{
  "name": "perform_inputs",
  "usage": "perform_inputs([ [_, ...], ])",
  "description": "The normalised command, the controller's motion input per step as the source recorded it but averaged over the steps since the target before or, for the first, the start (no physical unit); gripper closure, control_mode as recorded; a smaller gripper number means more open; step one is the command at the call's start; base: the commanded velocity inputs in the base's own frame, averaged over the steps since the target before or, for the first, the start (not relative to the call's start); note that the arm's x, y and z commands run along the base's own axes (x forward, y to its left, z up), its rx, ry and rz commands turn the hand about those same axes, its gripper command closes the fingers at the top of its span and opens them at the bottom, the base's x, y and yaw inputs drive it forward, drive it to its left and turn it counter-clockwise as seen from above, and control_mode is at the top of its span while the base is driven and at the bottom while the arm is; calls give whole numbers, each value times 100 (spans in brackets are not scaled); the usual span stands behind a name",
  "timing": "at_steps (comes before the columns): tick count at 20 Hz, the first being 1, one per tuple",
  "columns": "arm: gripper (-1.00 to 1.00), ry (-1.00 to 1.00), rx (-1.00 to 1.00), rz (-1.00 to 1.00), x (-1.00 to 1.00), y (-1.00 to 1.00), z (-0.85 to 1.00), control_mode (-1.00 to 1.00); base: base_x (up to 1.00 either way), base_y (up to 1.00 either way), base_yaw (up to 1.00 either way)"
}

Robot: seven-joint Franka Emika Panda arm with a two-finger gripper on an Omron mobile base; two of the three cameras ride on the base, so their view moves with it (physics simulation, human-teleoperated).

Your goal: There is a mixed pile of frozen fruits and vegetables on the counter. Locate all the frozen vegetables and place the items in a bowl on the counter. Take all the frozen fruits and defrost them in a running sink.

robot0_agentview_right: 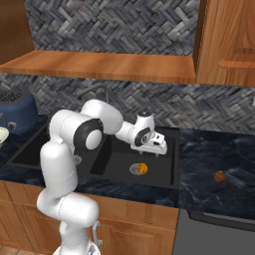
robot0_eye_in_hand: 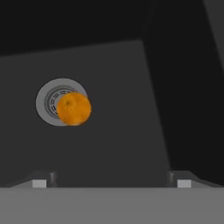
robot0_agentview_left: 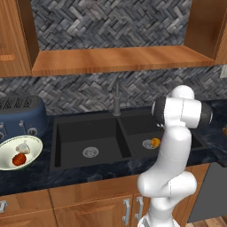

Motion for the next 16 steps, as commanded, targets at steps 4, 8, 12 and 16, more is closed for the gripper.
perform_inputs([
  [4,-100,-2,0,0,-17,-8,35,-100,0,0,0],
  [8,-100,-2,0,0,-16,-7,35,-100,0,0,0],
  [12,-100,-2,0,0,-16,-9,29,-100,0,0,0],
  [16,-100,-1,0,0,-16,-3,14,-100,0,0,0],
])
